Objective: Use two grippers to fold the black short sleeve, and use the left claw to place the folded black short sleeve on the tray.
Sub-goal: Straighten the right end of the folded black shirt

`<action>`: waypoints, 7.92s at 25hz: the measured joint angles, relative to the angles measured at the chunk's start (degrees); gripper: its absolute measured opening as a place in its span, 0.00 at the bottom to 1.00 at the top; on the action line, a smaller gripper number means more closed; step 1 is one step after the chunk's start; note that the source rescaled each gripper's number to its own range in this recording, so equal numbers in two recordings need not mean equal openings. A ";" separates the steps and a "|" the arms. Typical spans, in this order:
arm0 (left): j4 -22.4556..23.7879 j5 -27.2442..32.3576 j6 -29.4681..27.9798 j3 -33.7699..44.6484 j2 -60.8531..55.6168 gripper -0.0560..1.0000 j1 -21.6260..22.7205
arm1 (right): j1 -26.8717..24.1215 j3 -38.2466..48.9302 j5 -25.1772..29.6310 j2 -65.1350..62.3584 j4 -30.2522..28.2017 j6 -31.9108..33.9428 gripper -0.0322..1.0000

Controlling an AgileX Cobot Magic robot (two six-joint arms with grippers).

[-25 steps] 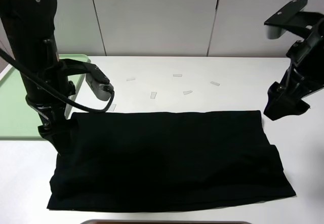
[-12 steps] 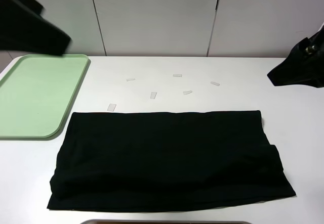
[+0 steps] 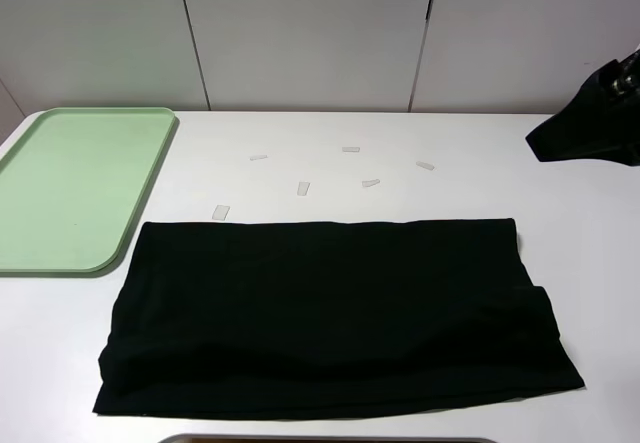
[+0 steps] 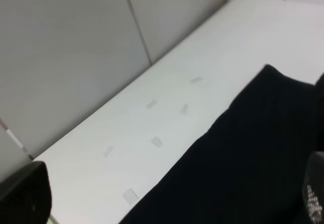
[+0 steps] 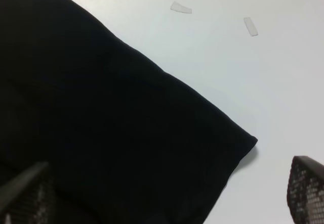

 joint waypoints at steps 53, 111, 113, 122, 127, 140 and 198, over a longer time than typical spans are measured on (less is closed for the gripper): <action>5.15 14.38 -17.92 16.20 -14.51 1.00 0.00 | 0.40 7.65 -7.12 19.88 16.37 3.56 1.00; 9.87 14.45 -17.94 16.20 -14.51 1.00 0.00 | -6.41 16.88 -21.28 39.60 0.84 29.59 1.00; 9.87 14.45 -17.94 16.20 -14.51 1.00 0.00 | -8.44 16.88 -20.71 39.60 2.09 29.44 1.00; 9.87 14.45 -17.94 16.20 -14.51 1.00 0.00 | -12.84 16.88 -21.16 39.60 6.12 21.46 1.00; 9.87 14.45 -17.94 16.20 -14.51 1.00 0.00 | -12.84 16.88 -23.27 40.21 13.52 13.51 1.00; 9.89 14.45 -17.94 16.20 -14.51 1.00 0.00 | -14.86 16.78 -27.23 44.95 16.23 11.71 1.00; 13.51 14.39 -17.94 16.32 -14.51 1.00 0.00 | -14.92 17.71 -30.29 45.42 16.91 6.95 1.00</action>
